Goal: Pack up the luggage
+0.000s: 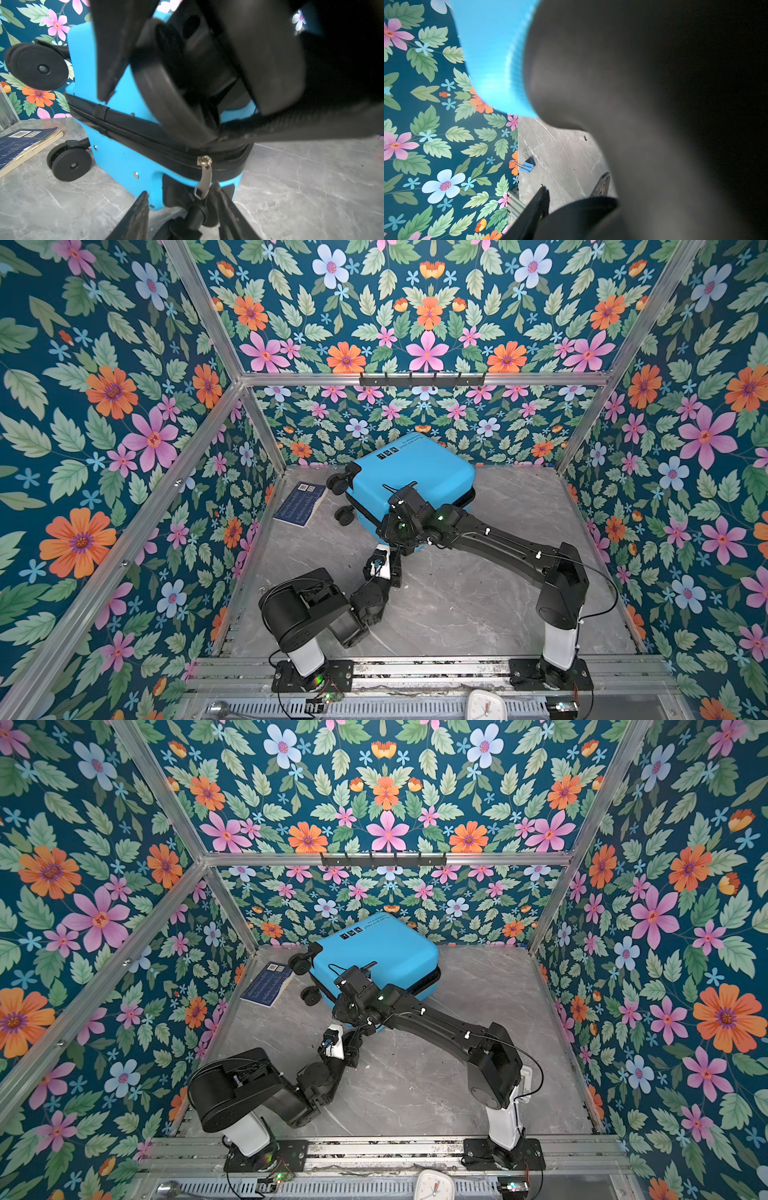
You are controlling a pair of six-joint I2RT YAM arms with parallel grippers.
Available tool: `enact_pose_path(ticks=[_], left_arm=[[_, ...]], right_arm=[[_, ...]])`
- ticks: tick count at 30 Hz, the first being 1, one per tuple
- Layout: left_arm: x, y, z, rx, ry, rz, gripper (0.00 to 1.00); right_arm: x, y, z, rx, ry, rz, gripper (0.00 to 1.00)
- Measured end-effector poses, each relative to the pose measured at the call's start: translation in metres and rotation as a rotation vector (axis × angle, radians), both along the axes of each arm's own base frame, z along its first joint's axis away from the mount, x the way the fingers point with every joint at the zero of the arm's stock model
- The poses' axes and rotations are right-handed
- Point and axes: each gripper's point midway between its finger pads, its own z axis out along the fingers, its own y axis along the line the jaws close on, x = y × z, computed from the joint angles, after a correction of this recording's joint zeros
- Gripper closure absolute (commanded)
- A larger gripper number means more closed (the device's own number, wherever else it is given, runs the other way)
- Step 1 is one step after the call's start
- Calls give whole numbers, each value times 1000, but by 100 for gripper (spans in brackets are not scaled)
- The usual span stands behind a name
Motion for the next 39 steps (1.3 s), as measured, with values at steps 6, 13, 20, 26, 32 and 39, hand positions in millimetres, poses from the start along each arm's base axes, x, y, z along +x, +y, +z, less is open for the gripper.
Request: enact_pose_path(ticks=[6,13,20,26,32,39], left_arm=[[11,-11,-1,4,-4,18,47],[16,-18,-2,-17,-8,16,63],[17,-18,-4,-7,-5,6,77],[17,-15,-1,-1,-10,-10,87],[16,-17,0,6,-12,-46,97],[13,-21,-2,18,-12,-93,100]], right_arm=[[0,0,1,3,-1,0,100],[1,1,8,21,-14,-1,100],[3,1,7,34,-25,-3,100],[0,-2,4,31,-25,-4,100],[-1,-4,5,30,-23,-3,100],[-2,-5,3,27,-22,-3,100]])
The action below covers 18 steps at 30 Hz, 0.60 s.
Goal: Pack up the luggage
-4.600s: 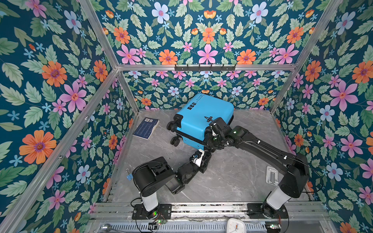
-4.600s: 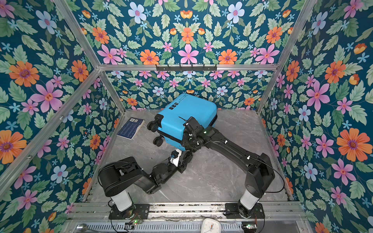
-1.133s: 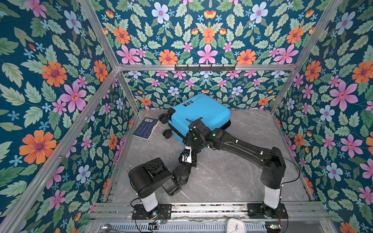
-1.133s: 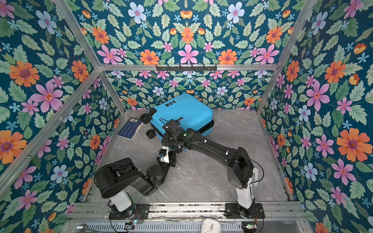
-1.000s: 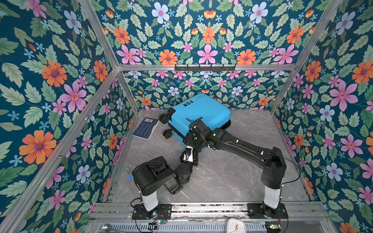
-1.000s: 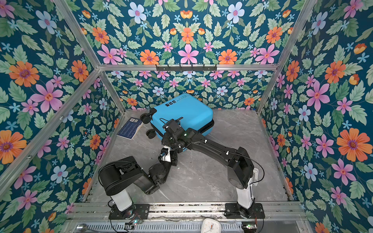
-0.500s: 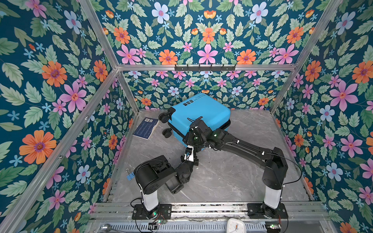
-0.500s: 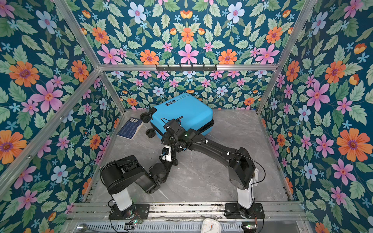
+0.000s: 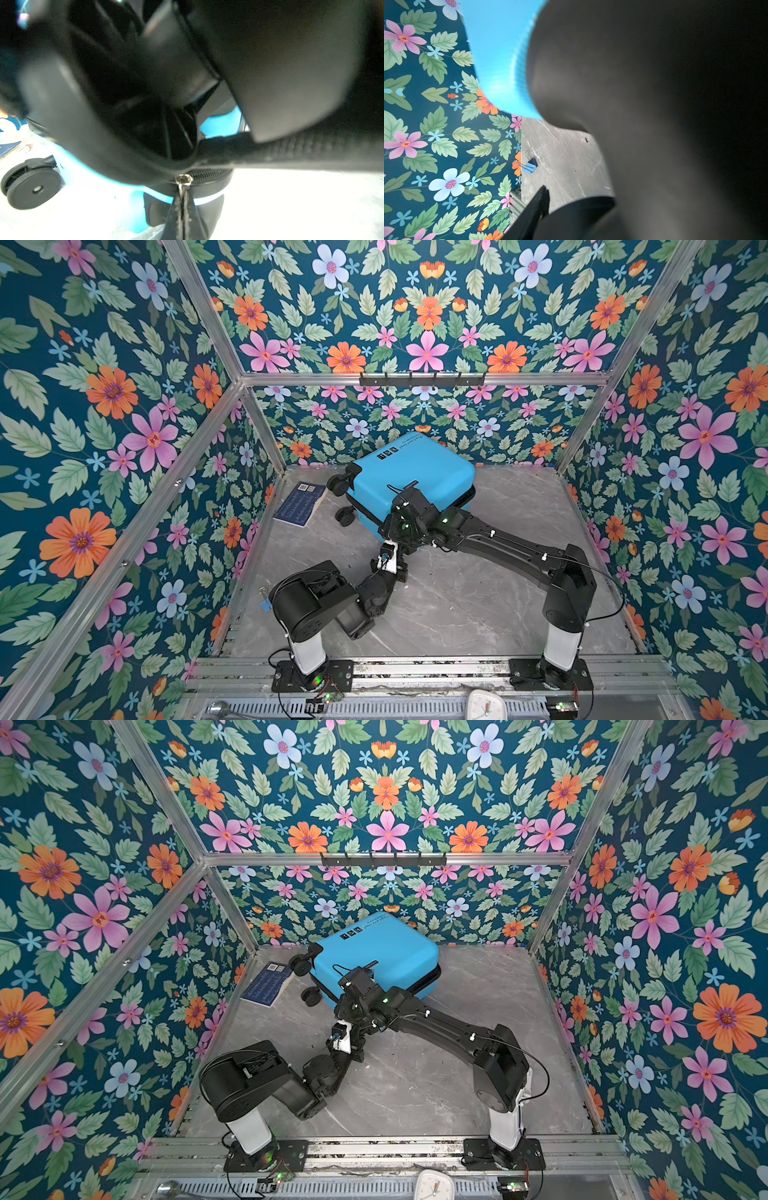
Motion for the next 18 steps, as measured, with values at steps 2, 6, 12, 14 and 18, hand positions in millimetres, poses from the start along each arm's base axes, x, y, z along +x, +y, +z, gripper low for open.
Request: enact_pose_path(ticks=[2,6,12,14,18], left_arm=[[-1,-1,0,5,-2,-10,100],[-3,-3,2,8,-4,-27,100],[-8,-7,9,-14,-9,11,100],[-8,-6,9,-21,-4,42,100],[-4,-4,9,-37,1,104,100]], right_arm=[[0,0,0,0,0,0,100],[0,1,2,4,0,1,100],[1,6,8,0,15,12,100],[2,8,7,-2,21,16,100],[4,10,6,-6,30,14,100]])
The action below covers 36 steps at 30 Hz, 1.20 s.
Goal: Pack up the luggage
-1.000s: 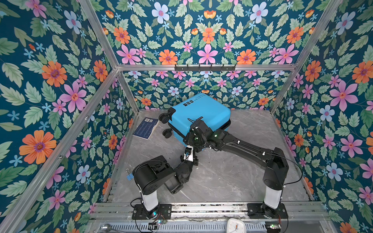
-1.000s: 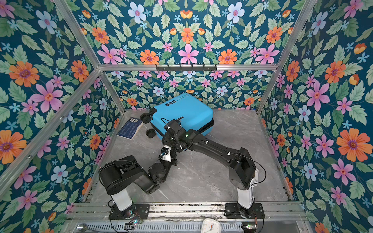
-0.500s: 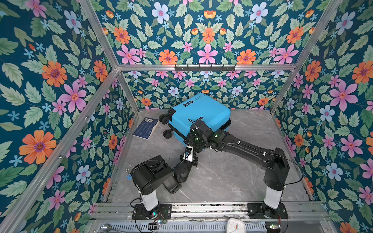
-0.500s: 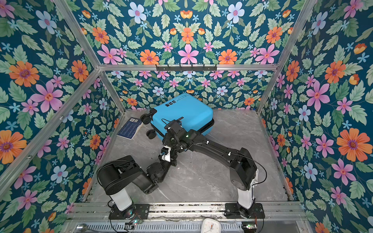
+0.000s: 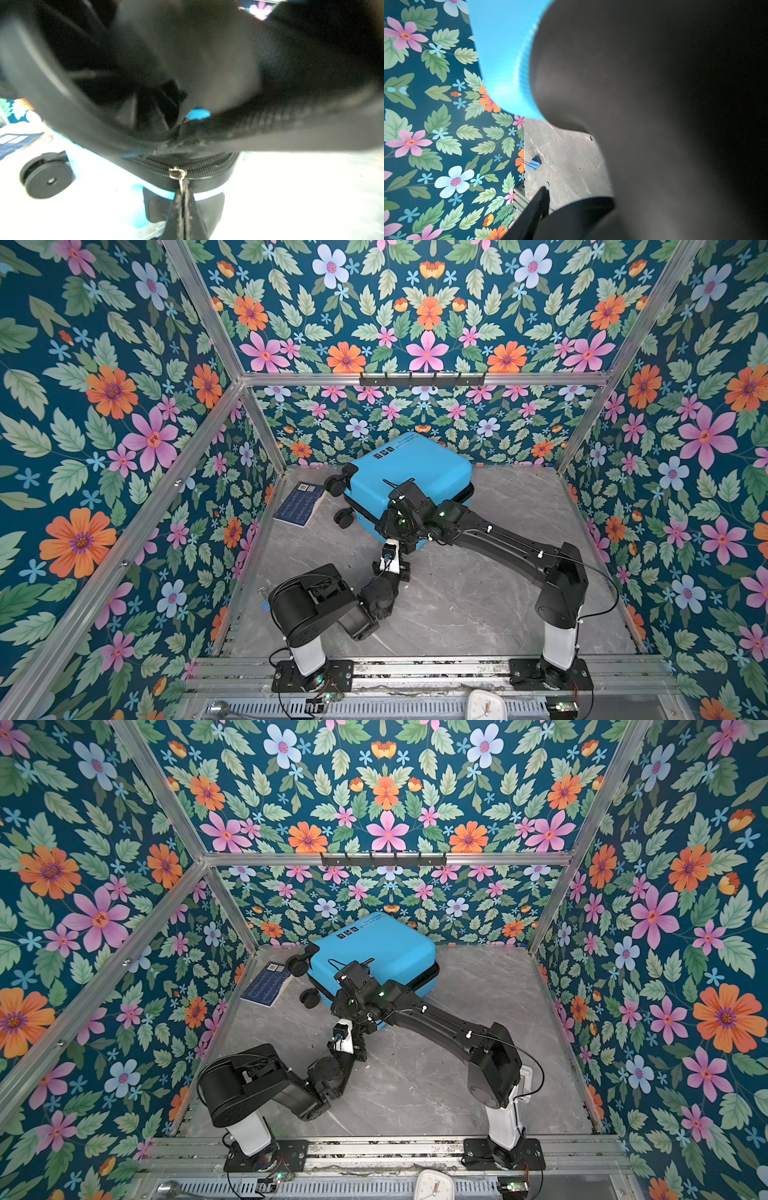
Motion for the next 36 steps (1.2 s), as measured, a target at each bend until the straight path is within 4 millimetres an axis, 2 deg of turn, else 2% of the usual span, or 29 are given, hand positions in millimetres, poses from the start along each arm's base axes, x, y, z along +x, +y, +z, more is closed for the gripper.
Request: enact_pose_path(ticks=[6,12,14,15,17,19,25,27,28,32,36], left_arm=[[5,0,3,-32,13,51,100],[-2,2,7,-13,35,12,100],[-11,-6,22,-15,-7,-54,100],[-19,-18,34,-33,-44,-143,100],[-34,-33,45,-56,-79,-257,100],[-39,-33,51,-81,-99,-297,100],[-48,-27,43,-81,-89,-324,100],[-48,-20,43,-90,-83,-301,100],[-48,-14,44,-97,-83,-282,94],[-49,13,66,-161,-105,-198,54],[-45,21,98,-224,-78,-166,31]], right_arm=[[7,3,2,46,-3,-29,100],[6,2,5,75,-5,-38,100],[8,4,1,69,-29,-40,100],[7,5,-3,63,-33,-27,100],[7,7,-7,67,-35,-24,100],[7,9,-10,75,-43,-22,100],[9,-1,-7,95,-55,-25,100],[9,-6,-6,95,-54,-25,100],[9,-8,-6,94,-55,-24,100],[8,-22,-6,90,-51,-15,100],[6,-41,-8,87,-43,-12,100]])
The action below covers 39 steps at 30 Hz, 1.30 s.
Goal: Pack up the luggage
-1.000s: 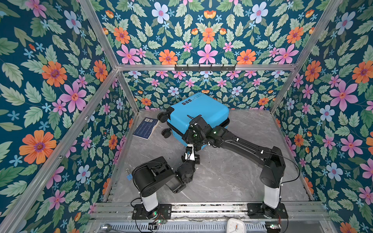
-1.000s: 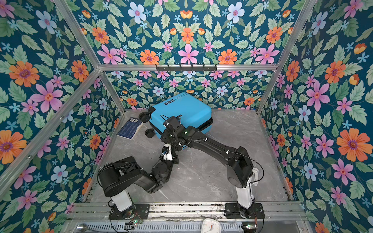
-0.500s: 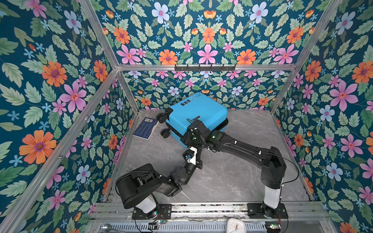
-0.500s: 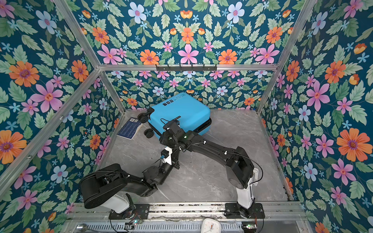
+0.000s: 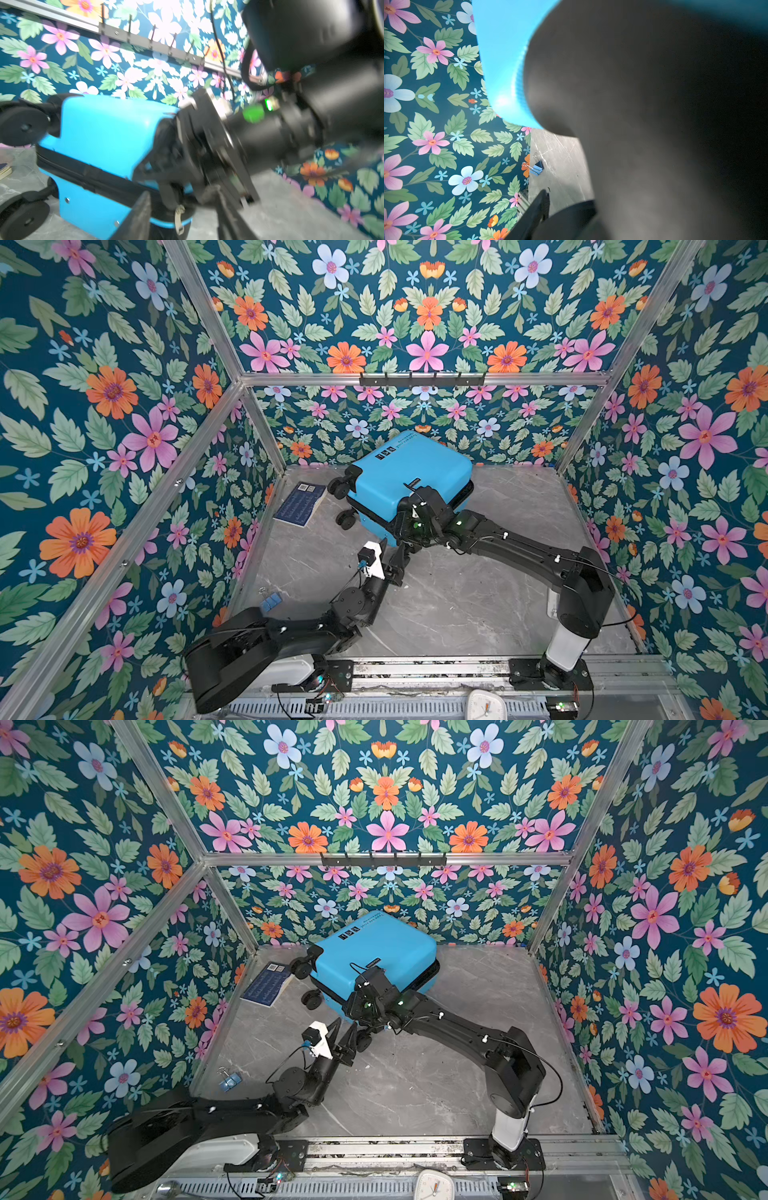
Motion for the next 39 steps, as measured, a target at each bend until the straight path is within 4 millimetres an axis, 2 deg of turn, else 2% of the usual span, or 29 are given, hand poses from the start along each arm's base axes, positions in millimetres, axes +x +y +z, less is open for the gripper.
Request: enact_pose_path(ticks=[1,2,6,9,12,16,18,20,24,28,29,31,33,36,39], left_arm=[[1,1,4,-3,16,4,26],[3,3,6,-3,40,6,22],[19,0,1,38,177,9,18],[33,-10,2,72,277,-10,17],[33,-21,5,84,351,-81,16],[26,-36,27,44,383,-244,16],[23,-48,32,63,412,-323,15],[21,-62,34,94,453,-392,14],[16,-87,22,170,545,-503,14],[9,-103,12,212,618,-592,15],[14,-99,10,220,630,-551,14],[45,-69,-1,236,658,-347,15],[59,-43,-25,289,729,-189,15],[62,-37,-44,384,790,-135,15],[65,-33,-51,434,817,-120,15]], right_arm=[[0,-3,-1,-1,1,-1,95],[-1,-7,-2,-4,1,0,84],[-2,-14,-3,-3,-2,0,48],[3,-22,-1,0,-4,-36,30],[1,-40,4,-14,-24,-69,19],[-6,-61,31,40,-99,-74,13],[-8,-74,38,57,-131,-81,12],[-11,-91,35,46,-144,-101,12],[-18,-123,22,1,-158,-144,12],[-28,-150,7,-39,-164,-192,11],[-34,-159,-1,-63,-157,-196,11],[-48,-170,-8,-81,-136,-190,12],[-57,-171,-16,-79,-128,-170,12],[-65,-181,-38,-120,-89,-175,13],[-72,-183,-52,-142,-66,-159,13]])
